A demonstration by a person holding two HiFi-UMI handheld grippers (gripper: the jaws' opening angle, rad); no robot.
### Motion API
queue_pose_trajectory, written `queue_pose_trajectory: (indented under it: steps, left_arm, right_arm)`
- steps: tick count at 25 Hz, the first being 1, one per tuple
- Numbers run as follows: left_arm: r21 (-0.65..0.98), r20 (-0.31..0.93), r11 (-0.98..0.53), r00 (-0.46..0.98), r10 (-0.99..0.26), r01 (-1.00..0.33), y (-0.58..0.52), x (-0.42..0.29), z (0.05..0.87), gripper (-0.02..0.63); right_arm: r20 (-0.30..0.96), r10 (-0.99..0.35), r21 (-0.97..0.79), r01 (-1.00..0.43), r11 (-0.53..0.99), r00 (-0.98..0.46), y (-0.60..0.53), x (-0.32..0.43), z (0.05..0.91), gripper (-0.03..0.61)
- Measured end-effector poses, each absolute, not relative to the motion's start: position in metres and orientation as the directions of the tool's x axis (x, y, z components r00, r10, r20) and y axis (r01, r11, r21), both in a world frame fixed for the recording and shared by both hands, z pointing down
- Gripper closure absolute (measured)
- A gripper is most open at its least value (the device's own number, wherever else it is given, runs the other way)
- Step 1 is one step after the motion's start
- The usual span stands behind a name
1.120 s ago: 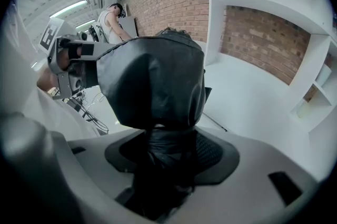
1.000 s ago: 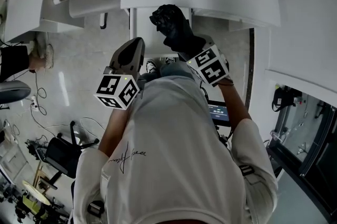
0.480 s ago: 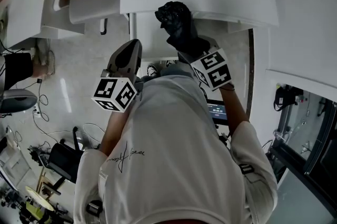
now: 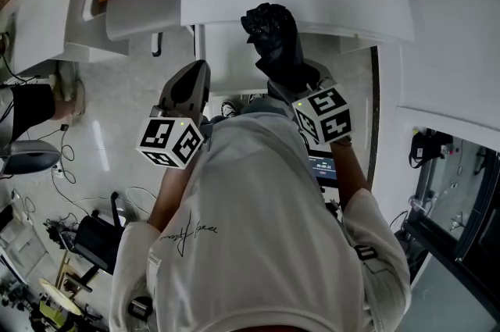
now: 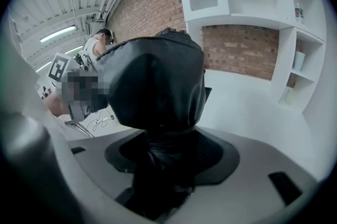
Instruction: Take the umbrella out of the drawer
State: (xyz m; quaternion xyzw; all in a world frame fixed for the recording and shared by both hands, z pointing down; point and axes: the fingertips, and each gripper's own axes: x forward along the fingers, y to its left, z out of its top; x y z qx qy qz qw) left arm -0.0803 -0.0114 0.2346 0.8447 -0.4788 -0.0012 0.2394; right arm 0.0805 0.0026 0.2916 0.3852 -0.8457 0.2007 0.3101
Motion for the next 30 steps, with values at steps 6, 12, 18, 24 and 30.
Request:
queue_pose_trajectory:
  steps: [6,12,18,24,30]
  left_arm:
    - [0.412,0.234,-0.418,0.538,-0.81,-0.81,-0.011,-0.083,0.235,0.595]
    - [0.396,0.239,-0.43,0.543,-0.805,-0.812,-0.008,-0.083,0.235,0.595]
    - [0.398,0.247,-0.416,0.532,-0.81,-0.818,-0.005,-0.092,0.238,0.595]
    - [0.399,0.238,-0.417,0.532,-0.813,-0.817,-0.005,-0.094,0.234,0.595]
    - [0.398,0.22,-0.428,0.538,-0.814,-0.811,-0.006,-0.095,0.231,0.595]
  right_arm:
    - [0.633,-0.57,-0.136,-0.8,0.584,-0.524,0.005,0.086,0.274,0.325]
    - [0.592,-0.614,-0.145,-0.819,0.556,-0.522,0.007,0.088,0.262,0.325]
    - [0.555,-0.657,-0.174,-0.843,0.509,-0.51,0.009,0.092,0.255,0.325]
    - [0.503,-0.704,-0.188,-0.858,0.477,-0.501,0.012,0.099,0.238,0.325]
    - [0.471,-0.738,-0.195,-0.873,0.446,-0.483,0.013,0.106,0.227,0.325]
